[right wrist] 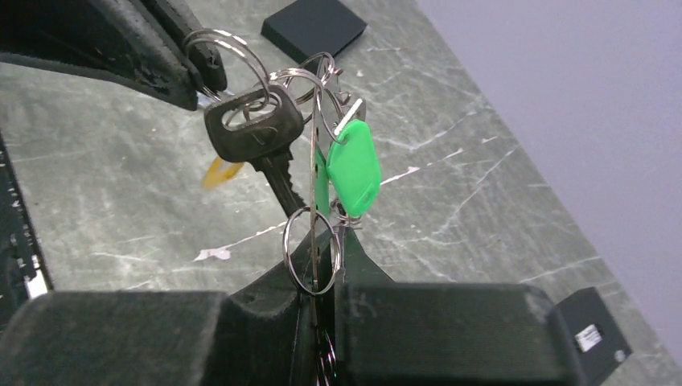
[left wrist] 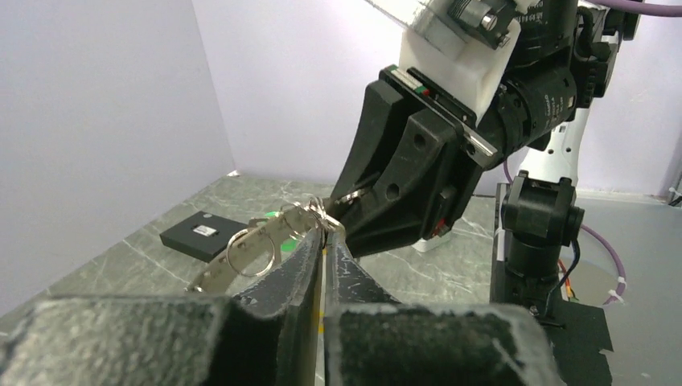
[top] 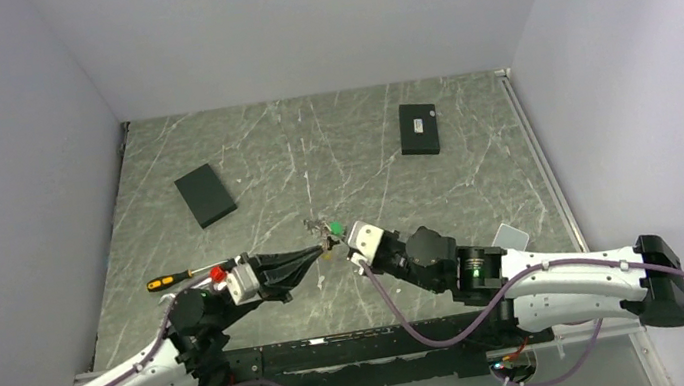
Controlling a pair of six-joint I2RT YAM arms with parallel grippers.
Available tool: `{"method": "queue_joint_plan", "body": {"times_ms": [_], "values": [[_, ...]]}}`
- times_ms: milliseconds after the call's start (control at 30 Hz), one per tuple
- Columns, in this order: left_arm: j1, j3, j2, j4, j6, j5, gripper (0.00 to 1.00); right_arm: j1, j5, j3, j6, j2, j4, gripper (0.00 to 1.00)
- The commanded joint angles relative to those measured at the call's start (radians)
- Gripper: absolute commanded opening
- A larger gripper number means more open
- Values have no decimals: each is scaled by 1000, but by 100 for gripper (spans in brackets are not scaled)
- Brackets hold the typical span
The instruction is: Put the keys on the keyring
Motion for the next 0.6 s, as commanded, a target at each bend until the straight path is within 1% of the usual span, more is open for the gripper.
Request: {"method": "queue_joint_plan", "body": {"times_ms": [0,33,67,100,167,300,367,567], "values": [[-4,74,-62,-174,-1,14,29,0,66,82,-115,-26,113,0],[-5,86,-71,-210,-19,2,51,0,73,91,-155,-22,120,0],[-4,98,-79,-251,-47,-8,78,0,82,102,-178,-18,119,0],[-4,112,-87,-288,-56,-10,98,0,87,115,-203,-14,115,0],[-4,136,-103,-345,-54,-6,99,1,97,136,-245,-7,110,0],[-4,163,-132,-412,-42,14,100,1,105,161,-298,-4,98,0],[-4,176,-139,-447,-30,3,99,2,107,174,-316,-2,86,0],[-4,214,-134,-510,-20,-24,95,8,125,178,-353,9,72,0]]}}
